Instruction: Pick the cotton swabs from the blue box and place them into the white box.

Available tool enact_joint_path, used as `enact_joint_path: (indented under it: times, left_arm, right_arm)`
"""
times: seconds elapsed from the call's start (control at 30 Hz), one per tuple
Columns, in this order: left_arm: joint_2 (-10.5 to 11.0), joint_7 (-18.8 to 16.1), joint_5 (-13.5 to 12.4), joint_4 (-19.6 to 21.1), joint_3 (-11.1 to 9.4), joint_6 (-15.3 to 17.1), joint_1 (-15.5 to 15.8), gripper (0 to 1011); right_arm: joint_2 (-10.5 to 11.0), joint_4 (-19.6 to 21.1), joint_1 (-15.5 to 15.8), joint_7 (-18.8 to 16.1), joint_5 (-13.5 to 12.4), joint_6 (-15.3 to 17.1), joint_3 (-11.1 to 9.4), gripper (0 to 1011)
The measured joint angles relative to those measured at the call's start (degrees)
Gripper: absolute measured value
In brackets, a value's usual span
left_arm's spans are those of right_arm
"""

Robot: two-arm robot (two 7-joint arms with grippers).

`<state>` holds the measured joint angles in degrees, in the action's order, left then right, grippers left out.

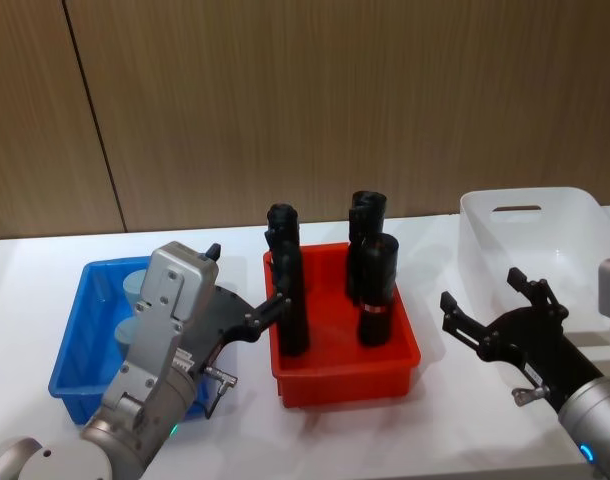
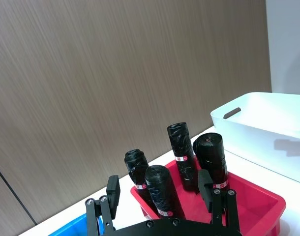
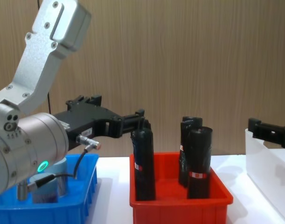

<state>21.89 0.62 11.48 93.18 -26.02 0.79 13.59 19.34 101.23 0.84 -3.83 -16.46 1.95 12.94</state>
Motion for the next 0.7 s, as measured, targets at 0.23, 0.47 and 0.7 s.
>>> enact_joint_path:
  times: [0.23,0.47,0.7]
  left_arm:
    - [0.0,0.0,0.0,0.0,0.0,0.0,0.0,1004]
    - [0.0,0.0,0.0,0.0,0.0,0.0,0.0,1004]
    - [0.0,0.0,0.0,0.0,0.0,0.0,0.0,1004]
  right_arm:
    - [0.0,0.0,0.0,0.0,0.0,0.0,0.0,1002]
    - [0.0,0.0,0.0,0.0,0.0,0.0,0.0,1001]
    - [0.0,0.0,0.0,0.0,0.0,0.0,0.0,1002]
